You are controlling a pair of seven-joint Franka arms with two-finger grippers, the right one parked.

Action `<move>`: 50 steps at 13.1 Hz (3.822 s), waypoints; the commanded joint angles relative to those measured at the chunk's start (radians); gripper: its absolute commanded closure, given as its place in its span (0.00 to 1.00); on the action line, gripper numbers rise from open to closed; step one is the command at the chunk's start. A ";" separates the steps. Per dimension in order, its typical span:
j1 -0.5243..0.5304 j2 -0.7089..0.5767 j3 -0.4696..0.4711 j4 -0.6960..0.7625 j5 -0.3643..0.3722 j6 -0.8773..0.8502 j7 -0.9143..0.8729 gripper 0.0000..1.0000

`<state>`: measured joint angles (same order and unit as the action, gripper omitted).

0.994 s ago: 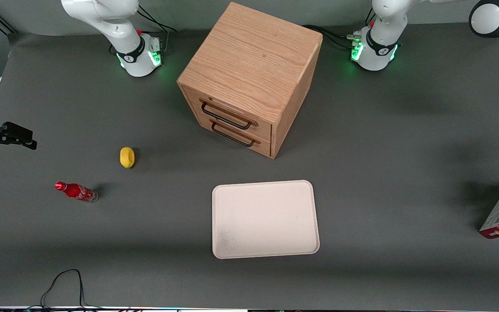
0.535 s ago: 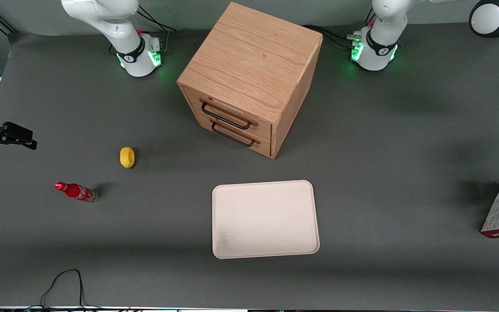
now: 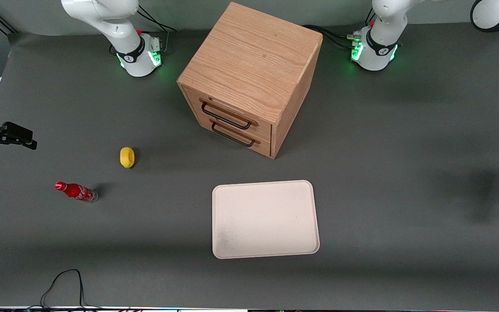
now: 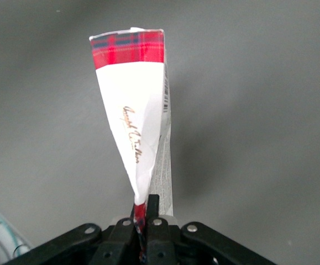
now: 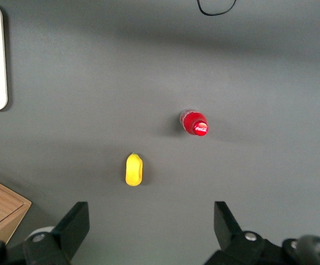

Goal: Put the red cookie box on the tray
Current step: 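Carry the held box with the left gripper over the white tray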

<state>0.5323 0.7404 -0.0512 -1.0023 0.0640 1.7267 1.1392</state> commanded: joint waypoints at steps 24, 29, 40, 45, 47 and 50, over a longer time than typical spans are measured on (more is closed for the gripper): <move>-0.699 -0.202 -0.012 0.126 -0.067 -0.412 -1.450 1.00; -0.894 -0.159 -0.010 0.054 -0.062 -0.211 -1.723 1.00; -0.982 -0.035 -0.010 -0.108 -0.030 0.126 -1.797 1.00; -0.991 -0.015 -0.009 -0.294 0.042 0.350 -1.791 1.00; -0.989 0.016 -0.009 -0.294 0.053 0.372 -1.791 1.00; -0.985 0.050 -0.006 -0.289 0.059 0.386 -1.788 1.00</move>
<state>-0.4475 0.7841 -0.0660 -1.2863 0.1039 2.0973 -0.6456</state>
